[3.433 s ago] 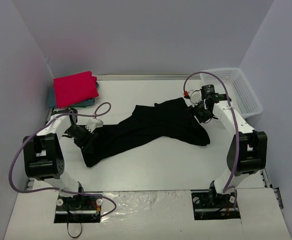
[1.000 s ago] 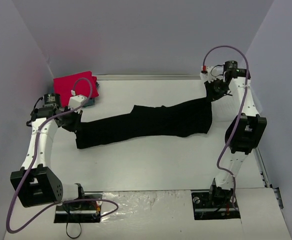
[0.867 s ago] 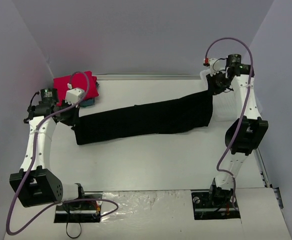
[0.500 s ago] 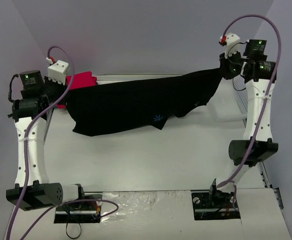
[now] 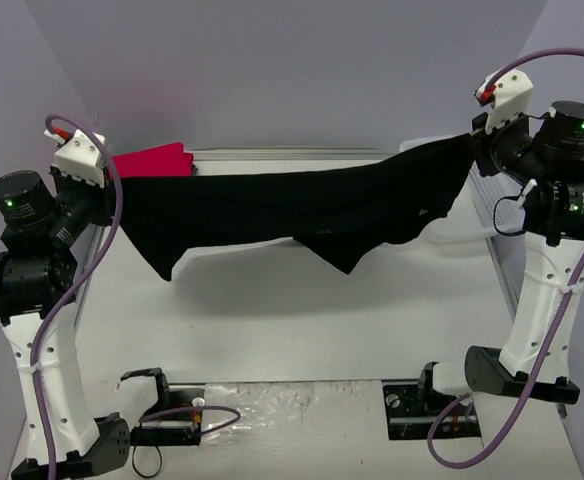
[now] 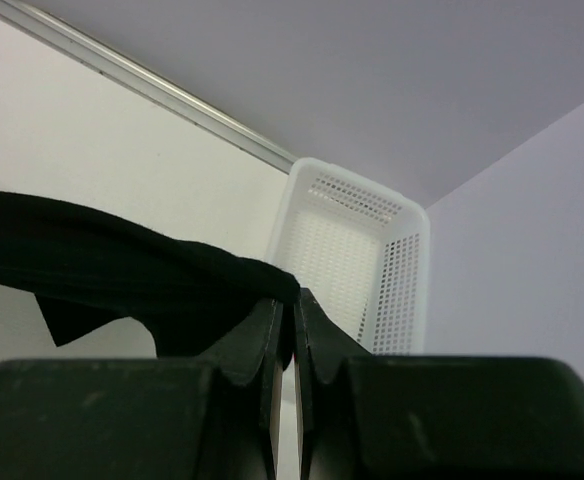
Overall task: Fold and stack the t-shirts
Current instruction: Flatten out the tshirt
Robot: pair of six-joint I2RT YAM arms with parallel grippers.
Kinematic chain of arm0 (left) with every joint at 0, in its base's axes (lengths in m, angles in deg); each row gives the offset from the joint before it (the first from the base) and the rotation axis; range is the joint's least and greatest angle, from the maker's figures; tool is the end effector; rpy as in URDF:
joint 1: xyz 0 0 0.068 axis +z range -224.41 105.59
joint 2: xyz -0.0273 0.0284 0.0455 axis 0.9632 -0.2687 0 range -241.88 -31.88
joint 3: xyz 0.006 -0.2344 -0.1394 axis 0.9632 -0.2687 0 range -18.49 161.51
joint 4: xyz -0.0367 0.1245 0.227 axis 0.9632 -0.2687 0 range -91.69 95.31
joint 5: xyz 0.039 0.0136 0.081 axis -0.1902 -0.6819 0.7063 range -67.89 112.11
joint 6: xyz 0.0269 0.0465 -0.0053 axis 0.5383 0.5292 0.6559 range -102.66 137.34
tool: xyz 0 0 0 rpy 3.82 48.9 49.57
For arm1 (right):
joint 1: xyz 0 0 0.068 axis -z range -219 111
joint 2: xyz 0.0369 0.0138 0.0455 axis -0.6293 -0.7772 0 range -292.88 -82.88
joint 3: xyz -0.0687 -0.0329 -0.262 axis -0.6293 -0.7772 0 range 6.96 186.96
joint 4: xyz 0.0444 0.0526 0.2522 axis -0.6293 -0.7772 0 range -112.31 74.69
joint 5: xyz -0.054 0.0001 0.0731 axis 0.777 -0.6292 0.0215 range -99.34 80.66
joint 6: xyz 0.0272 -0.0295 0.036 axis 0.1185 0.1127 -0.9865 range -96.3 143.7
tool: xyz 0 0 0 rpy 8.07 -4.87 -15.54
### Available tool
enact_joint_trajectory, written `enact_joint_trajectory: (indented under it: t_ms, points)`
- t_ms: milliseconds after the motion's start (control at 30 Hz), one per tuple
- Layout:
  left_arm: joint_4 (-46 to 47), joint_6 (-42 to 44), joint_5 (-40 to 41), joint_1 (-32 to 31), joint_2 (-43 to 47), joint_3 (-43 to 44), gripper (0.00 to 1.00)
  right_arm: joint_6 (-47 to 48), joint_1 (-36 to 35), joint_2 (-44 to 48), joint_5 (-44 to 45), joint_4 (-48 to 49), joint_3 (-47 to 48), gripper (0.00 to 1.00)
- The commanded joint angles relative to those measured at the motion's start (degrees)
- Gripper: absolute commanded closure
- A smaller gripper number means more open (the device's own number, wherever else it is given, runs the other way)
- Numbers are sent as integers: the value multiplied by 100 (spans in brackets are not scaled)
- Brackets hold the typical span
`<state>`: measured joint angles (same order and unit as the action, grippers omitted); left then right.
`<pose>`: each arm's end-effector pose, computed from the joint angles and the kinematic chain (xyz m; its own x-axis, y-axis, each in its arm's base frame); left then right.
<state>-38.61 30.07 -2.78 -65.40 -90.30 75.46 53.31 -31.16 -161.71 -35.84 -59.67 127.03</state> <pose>0.1519 0.0090 0.5141 -0.0812 0.1895 -0.9785 0.2942 0.9426 0.1581 0.2193 -0.0141 0.5733 0.1110 -0.4616 -0.8801 -0.3044 0.8273 -0.4722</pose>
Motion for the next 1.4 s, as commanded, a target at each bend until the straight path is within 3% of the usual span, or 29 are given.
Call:
enact_joint_trajectory:
  t_ms: [0,300,700,900,1000,1167,1367]
  points:
    - [200,-192,282,48,321,44,98,-77,43,192,207,261,-124,100]
    - [621,-578,546,48,314,378,98,-596,51,35,417,717,394,100]
    - [1738,-746,757,39,-1556,-703,98,-1036,-1,-1819,479,1482,332,100]
    - [1492,-930,774,-14,-2753,508,98,-1237,-89,-2732,892,1623,1447,100]
    - [1518,-1036,976,-172,-2790,1044,98,-1334,-98,-2910,1033,1623,2107,100]
    - [1184,-1062,1074,-392,-2430,1784,98,-1387,-107,-2394,1138,1676,2347,100]
    - [1070,-922,1030,-409,-1341,1171,98,-1291,-98,-1235,963,1702,1372,100]
